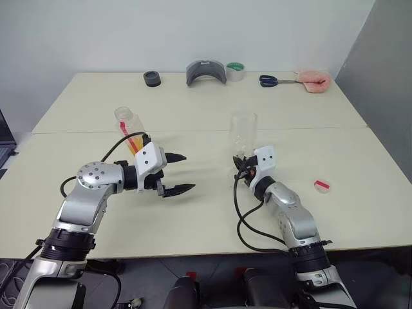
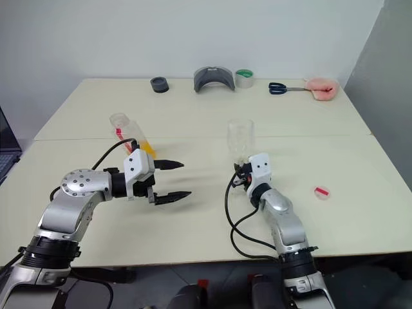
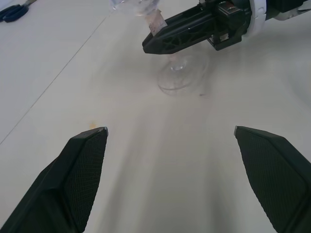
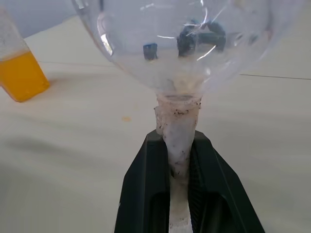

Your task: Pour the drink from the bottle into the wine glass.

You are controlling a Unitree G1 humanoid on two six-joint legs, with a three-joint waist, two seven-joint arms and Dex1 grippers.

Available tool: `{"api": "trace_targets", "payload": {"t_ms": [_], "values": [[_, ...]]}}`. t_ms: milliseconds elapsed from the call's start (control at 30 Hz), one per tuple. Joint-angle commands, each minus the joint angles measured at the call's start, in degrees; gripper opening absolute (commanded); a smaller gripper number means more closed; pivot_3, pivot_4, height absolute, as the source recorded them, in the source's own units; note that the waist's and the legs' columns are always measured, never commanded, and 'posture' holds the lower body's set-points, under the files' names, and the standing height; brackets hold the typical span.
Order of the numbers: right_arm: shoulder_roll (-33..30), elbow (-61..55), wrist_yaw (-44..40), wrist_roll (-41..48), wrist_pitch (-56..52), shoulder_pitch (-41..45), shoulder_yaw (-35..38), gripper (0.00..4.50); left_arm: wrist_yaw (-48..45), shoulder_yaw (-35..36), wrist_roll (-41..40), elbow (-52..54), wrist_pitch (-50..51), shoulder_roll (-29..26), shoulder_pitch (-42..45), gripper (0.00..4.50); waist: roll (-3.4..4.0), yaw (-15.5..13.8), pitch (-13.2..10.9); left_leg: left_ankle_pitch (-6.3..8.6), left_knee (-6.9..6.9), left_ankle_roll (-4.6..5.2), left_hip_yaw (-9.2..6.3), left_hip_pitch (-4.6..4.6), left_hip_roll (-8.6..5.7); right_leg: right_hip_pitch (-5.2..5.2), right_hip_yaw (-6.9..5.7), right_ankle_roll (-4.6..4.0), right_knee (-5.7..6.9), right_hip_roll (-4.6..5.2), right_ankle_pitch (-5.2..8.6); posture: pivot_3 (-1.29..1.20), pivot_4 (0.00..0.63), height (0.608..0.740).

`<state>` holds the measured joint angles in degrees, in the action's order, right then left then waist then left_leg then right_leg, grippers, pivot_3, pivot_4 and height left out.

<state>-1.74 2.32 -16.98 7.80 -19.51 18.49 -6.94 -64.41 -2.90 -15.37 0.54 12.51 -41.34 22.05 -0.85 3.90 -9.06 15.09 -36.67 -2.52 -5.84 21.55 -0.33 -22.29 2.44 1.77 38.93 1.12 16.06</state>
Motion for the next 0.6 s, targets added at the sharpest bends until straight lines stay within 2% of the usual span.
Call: {"api": "trace_targets", "payload": {"t_ms": [33, 167, 300, 500, 600], "values": [[-1.10, 2.67, -0.72, -0.83, -4.48, -3.77, -1.78, 0.16, -0.34, 0.79, -0.71, 2.15, -0.31, -0.72, -0.52, 4.50, -0.01, -0.03, 0.01, 0.00, 0.02, 0.00, 0.00, -0.03, 0.00, 0.02, 0.00, -0.01, 0.00, 0.00, 0.01, 0.00, 0.150, 0.740], [-2.07, 2.43, -0.98, -1.94, -2.63, -4.28, -2.90, 0.16, -0.52, 1.14, -0.63, 1.15, -1.17, -0.67, -0.90, 4.50, -0.06, -0.08, 0.04, 0.00, 0.06, 0.00, 0.00, -0.08, 0.01, 0.05, 0.00, -0.01, 0.00, 0.00, 0.06, 0.00, 0.150, 0.740], [-1.36, 3.71, -0.04, -3.43, 5.49, -2.02, -2.44, 0.16, 0.36, 1.74, -0.86, 1.36, -0.94, -0.45, -1.63, 4.50, -0.06, -0.07, 0.03, 0.00, 0.09, 0.00, 0.00, -0.13, 0.01, 0.08, 0.00, 0.00, 0.00, 0.00, 0.07, 0.00, 0.150, 0.740], [1.72, 11.90, -0.14, -5.25, 17.61, 7.32, -3.08, 0.16, 6.14, 4.46, -1.57, 3.65, 1.17, 1.26, -3.60, 4.50, 0.00, 0.49, -0.14, 0.00, 0.16, 0.00, 0.07, -0.14, 0.06, 0.00, 0.05, -0.01, 0.04, -0.03, 0.07, 0.00, 0.150, 0.740], [3.23, 19.89, -0.76, -6.40, 21.39, 12.18, -3.76, 0.16, 9.65, 6.54, -2.40, 4.95, 3.76, 2.27, -3.88, 4.50, -0.01, 0.57, -0.20, -0.01, 0.25, -0.01, 0.00, -0.10, 0.06, -0.05, 0.01, -0.07, 0.04, -0.04, 0.09, 0.00, 0.150, 0.740]]}}
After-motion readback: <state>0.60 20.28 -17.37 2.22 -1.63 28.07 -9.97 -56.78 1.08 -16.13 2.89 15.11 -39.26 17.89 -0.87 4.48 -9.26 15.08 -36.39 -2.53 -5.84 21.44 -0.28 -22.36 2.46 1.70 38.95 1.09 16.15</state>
